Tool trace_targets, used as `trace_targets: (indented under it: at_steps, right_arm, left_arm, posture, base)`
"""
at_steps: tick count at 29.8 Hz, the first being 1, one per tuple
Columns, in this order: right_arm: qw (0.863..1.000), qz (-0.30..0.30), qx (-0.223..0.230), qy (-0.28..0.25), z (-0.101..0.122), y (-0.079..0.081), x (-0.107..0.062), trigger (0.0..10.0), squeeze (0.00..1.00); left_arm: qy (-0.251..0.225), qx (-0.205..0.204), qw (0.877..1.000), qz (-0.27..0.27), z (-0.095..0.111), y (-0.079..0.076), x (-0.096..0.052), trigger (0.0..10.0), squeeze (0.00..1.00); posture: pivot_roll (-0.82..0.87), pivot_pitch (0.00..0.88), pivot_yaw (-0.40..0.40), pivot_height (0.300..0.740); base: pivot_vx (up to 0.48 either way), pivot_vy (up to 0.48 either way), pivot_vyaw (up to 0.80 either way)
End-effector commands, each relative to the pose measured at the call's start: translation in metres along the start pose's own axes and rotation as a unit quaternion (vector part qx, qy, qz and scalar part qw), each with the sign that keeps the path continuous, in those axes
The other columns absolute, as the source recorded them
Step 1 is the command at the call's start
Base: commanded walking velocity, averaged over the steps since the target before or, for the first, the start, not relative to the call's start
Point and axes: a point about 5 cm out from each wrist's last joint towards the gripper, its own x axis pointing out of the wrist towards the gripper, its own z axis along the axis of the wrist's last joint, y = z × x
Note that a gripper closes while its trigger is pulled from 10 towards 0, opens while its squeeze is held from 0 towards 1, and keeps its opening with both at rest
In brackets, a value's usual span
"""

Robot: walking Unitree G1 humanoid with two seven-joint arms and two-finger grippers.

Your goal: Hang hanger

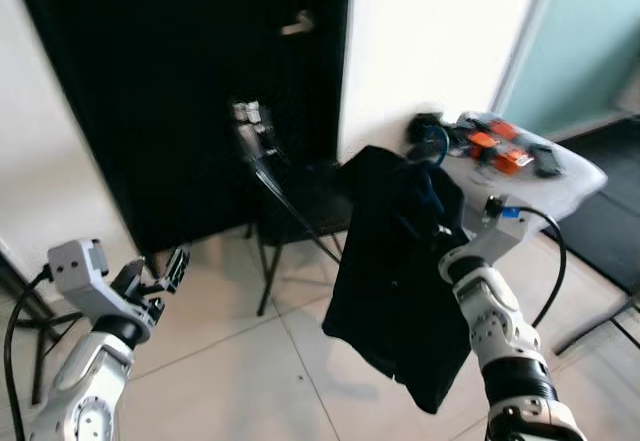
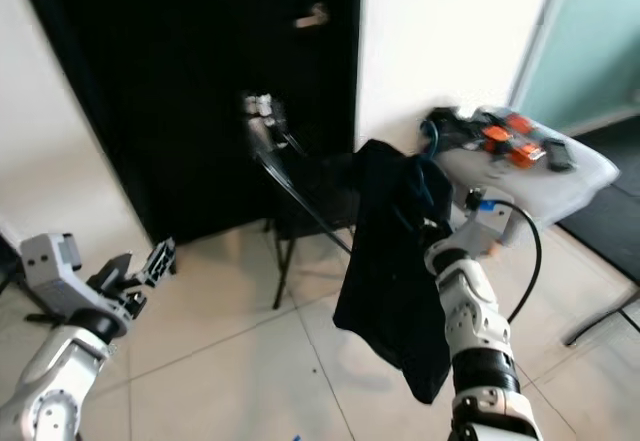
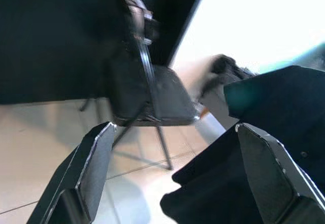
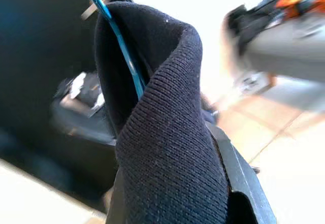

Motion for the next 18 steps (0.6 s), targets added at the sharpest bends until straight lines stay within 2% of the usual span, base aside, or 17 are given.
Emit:
trace_targets:
  at_steps: [1, 6, 10, 18]
  right_arm:
    - [1.000, 0.010, -0.008, -0.025, 0.0083, 0.0045, 0.0024, 10.0, 0.00]
    - [1.000, -0.001, -0.005, -0.028, 0.0079, -0.0023, 0.0031, 10.0, 0.00]
    - [1.000, -0.002, -0.007, -0.030, 0.0080, -0.0025, 0.0033, 10.0, 0.00]
    - [0.999, 0.001, -0.011, -0.036, 0.0086, 0.0011, 0.0050, 10.0, 0.00]
  left_arm:
    - [0.014, 0.011, 1.000, 0.012, -0.0043, 0.0081, -0.0021, 10.0, 0.00]
    - [0.028, 0.049, 0.998, 0.004, -0.0078, 0.0069, 0.0054, 10.0, 0.00]
    - [0.030, 0.051, 0.998, 0.005, -0.0085, 0.0084, 0.0055, 10.0, 0.00]
    - [0.006, 0.023, 1.000, 0.010, -0.0053, 0.0102, 0.0066, 10.0, 0.00]
  posture:
    - [-0.10, 0.023, 0.022, 0.740]
    - [-0.09, 0.020, 0.031, 0.740]
    - [-0.08, 0.027, 0.032, 0.740]
    - [-0.08, 0.038, 0.026, 0.740]
  base:
    - [0.000, 0.000, -0.80]
    - [0.000, 0.000, -0.80]
    - [0.000, 0.000, -0.80]
    - [0.000, 0.000, -0.80]
